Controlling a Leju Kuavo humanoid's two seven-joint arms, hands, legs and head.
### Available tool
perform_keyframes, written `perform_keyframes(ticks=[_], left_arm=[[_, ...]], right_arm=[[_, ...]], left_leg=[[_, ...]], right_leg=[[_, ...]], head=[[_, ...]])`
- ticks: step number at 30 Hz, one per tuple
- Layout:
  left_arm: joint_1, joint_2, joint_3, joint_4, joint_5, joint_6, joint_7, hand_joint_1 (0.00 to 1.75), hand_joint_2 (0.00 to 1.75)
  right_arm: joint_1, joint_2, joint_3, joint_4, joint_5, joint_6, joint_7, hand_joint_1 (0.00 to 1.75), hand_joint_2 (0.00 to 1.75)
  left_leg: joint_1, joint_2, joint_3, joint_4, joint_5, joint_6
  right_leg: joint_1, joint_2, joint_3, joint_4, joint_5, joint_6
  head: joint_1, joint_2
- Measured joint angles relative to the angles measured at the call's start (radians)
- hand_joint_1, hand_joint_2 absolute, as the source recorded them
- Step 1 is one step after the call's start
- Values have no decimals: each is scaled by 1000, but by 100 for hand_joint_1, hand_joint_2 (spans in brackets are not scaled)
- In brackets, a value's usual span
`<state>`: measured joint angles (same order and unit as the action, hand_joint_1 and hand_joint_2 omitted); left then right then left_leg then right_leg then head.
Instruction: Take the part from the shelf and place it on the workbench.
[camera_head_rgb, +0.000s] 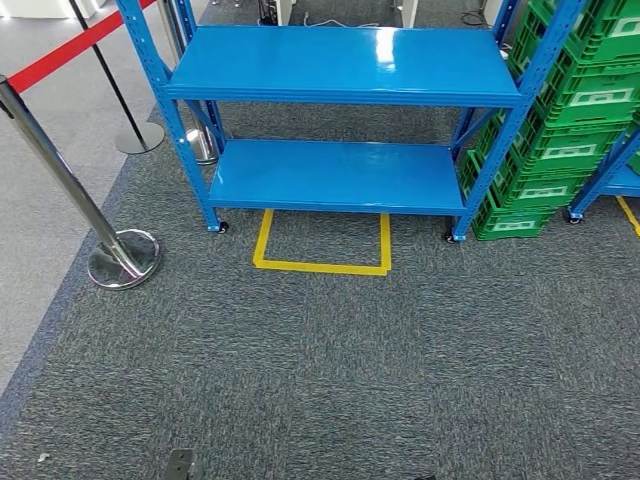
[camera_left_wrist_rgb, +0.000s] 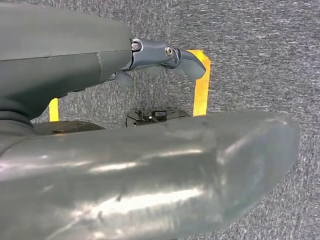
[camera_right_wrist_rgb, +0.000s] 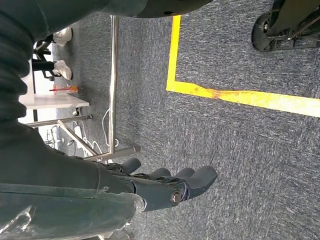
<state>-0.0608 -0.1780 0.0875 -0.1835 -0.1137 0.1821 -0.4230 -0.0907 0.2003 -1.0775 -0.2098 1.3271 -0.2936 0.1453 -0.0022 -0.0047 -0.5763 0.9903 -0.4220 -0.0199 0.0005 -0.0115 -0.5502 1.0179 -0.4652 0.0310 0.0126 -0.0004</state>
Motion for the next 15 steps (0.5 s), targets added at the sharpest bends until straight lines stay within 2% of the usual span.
perform_keyframes(ticks=[1,3,7,15], left_arm=[[0,0,0,0,-5,-5,-2,0,175],[0,0,0,0,-12,-15,-1,0,175],[0,0,1,0,-15,-27,48,0,0],[1,1,6,0,-20,-14,92,0,0]], right_arm=[[0,0,0,0,0,-1,0,0,175],[0,0,-2,0,-2,-2,1,0,175],[1,0,-9,0,3,-9,20,0,175],[3,0,-10,0,9,-13,61,0,175]], left_leg=[[0,0,0,0,0,0],[0,0,0,0,0,0],[0,0,0,0,0,0],[0,0,0,0,0,0]], right_leg=[[0,0,0,0,0,0],[0,0,0,0,0,0],[0,0,0,0,0,0],[0,0,0,0,0,0]], head=[[0,0],[0,0],[0,0],[0,0]])
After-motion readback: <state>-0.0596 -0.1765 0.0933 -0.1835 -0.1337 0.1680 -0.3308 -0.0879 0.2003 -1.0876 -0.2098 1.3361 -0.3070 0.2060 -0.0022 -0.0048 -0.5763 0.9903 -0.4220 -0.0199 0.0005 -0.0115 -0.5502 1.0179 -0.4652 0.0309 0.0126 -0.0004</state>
